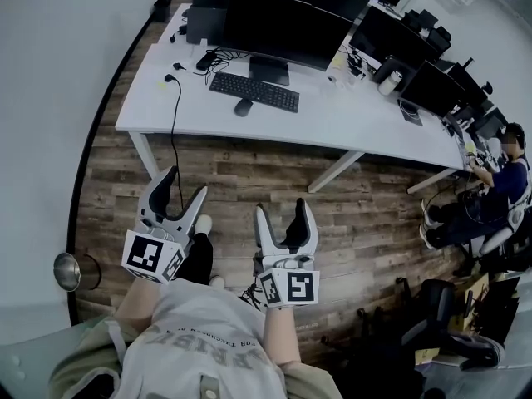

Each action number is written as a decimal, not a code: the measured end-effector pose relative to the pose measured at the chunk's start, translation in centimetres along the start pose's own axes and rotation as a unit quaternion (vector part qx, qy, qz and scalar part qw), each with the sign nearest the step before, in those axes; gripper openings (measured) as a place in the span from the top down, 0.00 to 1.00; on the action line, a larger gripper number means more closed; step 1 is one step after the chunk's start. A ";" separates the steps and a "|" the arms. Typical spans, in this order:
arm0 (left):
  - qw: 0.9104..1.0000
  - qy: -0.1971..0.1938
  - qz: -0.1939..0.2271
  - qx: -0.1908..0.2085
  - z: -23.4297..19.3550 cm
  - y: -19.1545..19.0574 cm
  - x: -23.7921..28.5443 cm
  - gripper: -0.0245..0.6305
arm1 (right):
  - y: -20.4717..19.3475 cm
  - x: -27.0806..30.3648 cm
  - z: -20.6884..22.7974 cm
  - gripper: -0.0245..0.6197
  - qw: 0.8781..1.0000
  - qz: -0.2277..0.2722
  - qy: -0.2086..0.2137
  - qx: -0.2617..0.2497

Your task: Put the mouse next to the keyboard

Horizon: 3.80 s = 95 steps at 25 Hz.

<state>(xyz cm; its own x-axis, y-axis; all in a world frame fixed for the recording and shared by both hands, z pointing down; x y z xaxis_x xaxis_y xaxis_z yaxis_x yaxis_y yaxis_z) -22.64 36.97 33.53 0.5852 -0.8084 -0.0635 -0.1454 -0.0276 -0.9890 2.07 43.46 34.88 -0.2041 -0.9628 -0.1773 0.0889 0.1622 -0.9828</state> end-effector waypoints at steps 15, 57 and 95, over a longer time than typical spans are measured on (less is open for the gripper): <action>0.998 -0.025 -0.059 -0.014 -3.6 -2.0 8.4 0.37 | -2.7 7.0 4.1 0.40 1.000 -0.025 -0.012 0.012; 0.982 -0.060 -0.173 -0.055 -25.5 -6.5 37.5 0.34 | -19.7 44.2 12.3 0.40 0.962 -0.243 -0.085 0.086; 0.971 0.022 -0.230 -0.066 -27.5 -9.4 48.1 0.34 | -37.1 52.2 14.5 0.47 0.818 -0.560 -0.085 0.103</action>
<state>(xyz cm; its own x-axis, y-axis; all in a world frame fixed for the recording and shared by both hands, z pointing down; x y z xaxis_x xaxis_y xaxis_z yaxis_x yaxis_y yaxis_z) -15.07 -17.78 43.42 0.5787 -0.7170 0.3886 0.0206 -0.4634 -0.8859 2.21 -15.96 62.86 -0.1331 -0.5018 0.8547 0.1055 -0.8646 -0.4912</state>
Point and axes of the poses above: the fingertips, and each gripper's own axes: x forward along the fingers, z to its right, y out of its top, the point moved 10 cm from there along -x, backward along the fingers, and after that the axes turned 5 degrees about -x, right-handed, at the moved point
